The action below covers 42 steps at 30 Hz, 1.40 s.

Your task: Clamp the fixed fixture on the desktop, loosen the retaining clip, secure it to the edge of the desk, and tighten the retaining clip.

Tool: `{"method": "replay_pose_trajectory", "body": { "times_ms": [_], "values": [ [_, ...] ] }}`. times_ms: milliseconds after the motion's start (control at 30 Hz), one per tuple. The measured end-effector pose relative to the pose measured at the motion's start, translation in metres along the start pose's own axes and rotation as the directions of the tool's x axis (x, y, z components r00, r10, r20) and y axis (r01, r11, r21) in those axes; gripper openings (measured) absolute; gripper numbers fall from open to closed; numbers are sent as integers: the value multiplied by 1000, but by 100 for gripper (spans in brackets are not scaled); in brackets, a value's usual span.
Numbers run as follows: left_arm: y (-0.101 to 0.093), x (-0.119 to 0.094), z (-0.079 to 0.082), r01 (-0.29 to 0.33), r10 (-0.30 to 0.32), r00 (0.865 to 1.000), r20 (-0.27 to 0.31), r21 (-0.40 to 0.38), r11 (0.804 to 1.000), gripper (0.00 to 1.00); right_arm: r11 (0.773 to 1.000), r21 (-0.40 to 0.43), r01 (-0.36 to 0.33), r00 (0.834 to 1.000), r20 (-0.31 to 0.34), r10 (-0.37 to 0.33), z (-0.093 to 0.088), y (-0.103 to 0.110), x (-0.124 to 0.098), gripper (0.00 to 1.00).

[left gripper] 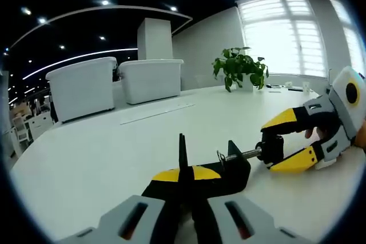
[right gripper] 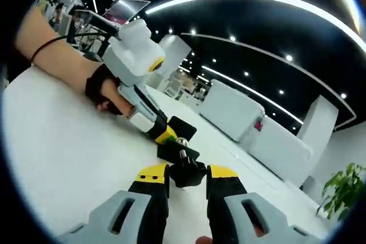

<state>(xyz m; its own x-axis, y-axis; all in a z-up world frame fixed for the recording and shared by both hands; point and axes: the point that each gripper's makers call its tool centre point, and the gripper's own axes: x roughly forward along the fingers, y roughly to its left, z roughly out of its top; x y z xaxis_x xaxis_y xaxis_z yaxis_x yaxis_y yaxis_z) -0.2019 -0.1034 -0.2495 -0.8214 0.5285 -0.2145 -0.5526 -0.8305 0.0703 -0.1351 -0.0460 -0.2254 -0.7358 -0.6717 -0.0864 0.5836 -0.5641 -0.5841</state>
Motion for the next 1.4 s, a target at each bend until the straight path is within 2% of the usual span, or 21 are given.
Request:
{"method": "replay_pose_trajectory", "body": {
  "times_ms": [167, 233, 267, 333, 400, 433, 467, 567, 633, 667, 700, 867, 900, 1000, 1033, 1067, 1100, 1200, 1267, 1300, 1400],
  "values": [
    [-1, 0, 0, 0, 0, 1000, 0, 0, 1000, 6, 999, 36, -1, 1000, -3, 1, -2, -3, 4, 25],
    [-2, -1, 1, 0, 0, 1000, 1, 3, 1000, 6, 983, 181, -7, 1000, -21, 11, -5, -4, 4, 25],
    [-1, 0, 1, 0, 0, 1000, 1, 3, 1000, 6, 971, 239, -18, 1000, -3, 19, -1, -7, 3, 25],
    [-1, -1, 1, 0, 0, 1000, 1, 4, 1000, 6, 932, 361, -26, 998, 56, 7, 7, -17, 1, 27],
    [-1, -1, 1, 1, -1, 1000, 2, 5, 1000, 6, 890, 455, -22, 996, 84, -19, 7, -35, 0, 28],
    [-2, -1, 2, 1, -1, 1000, 2, 4, 1000, 6, 862, 507, -10, 995, 87, -40, 6, -46, -1, 28],
    [-2, -2, 2, 0, -1, 1000, 2, 4, 1000, 6, 848, 530, -8, 995, 90, -47, 5, -49, 0, 29],
    [-2, -3, 1, 0, 0, 1000, 2, 4, 1000, 6, 748, 663, -20, 996, 76, -40, -1, -54, 3, 28],
    [1, -1, 1, 1, -1, 1000, 2, 5, 1000, 6, 688, 725, -38, 998, 60, -9, -4, -52, 5, 25],
    [1, 0, 1, 3, -3, 1000, 1, 5, 1000, 6, 674, 737, -48, 998, 56, 10, -7, -51, 7, 25],
    [2, 0, 1, 4, -4, 1000, 1, 6, 1000, 6, 671, 739, -59, 998, 58, 23, -2, -38, 1, 25],
    [0, 0, 1, 6, -6, 1000, 2, 7, 1000, 6, 655, 752, -67, 998, 37, 59, -11, -37, 8, 25],
    [-1, -1, 1, 7, -7, 1000, 1, 6, 1000, 6, 656, 750, -83, 996, 37, 84, -10, -30, 7, 25],
    [1, 1, 0, 8, -8, 1000, 1, 6, 1000, 6, 666, 736, -120, 988, 22, 155, -13, -16, 9, 25],
    [1, 1, 0, 8, -8, 1000, 1, 6, 1000, 6, 679, 726, -113, 985, -6, 171, -17, -10, 8, 24],
    [1, 2, 0, 8, -8, 1000, 1, 6, 1000, 6, 716, 692, -91, 989, -22, 146, -19, -12, 10, 23],
    [2, 2, 0, 8, -8, 1000, 1, 7, 1000, 6, 714, 695, -90, 988, -27, 151, -13, -2, 3, 23],
    [2, 3, -1, 9, -9, 1000, 1, 7, 1000, 6, 686, 722, -91, 989, -18, 149, -12, -7, 4, 23],
    [4, 4, -1, 9, -9, 1000, 1, 7, 1000, 6, 691, 718, -89, 990, -15, 143, -11, -5, 2, 23],
    [4, 4, -1, 9, -9, 1000, 1, 7, 1000, 6, 709, 699, -91, 991, -5, 133, -10, -5, 1, 22],
    [4, 4, -1, 9, -9, 1000, 1, 6, 1000, 6, 785, 613, -90, 994, 11, 105, -6, -3, -1, 22]
  ]
}}
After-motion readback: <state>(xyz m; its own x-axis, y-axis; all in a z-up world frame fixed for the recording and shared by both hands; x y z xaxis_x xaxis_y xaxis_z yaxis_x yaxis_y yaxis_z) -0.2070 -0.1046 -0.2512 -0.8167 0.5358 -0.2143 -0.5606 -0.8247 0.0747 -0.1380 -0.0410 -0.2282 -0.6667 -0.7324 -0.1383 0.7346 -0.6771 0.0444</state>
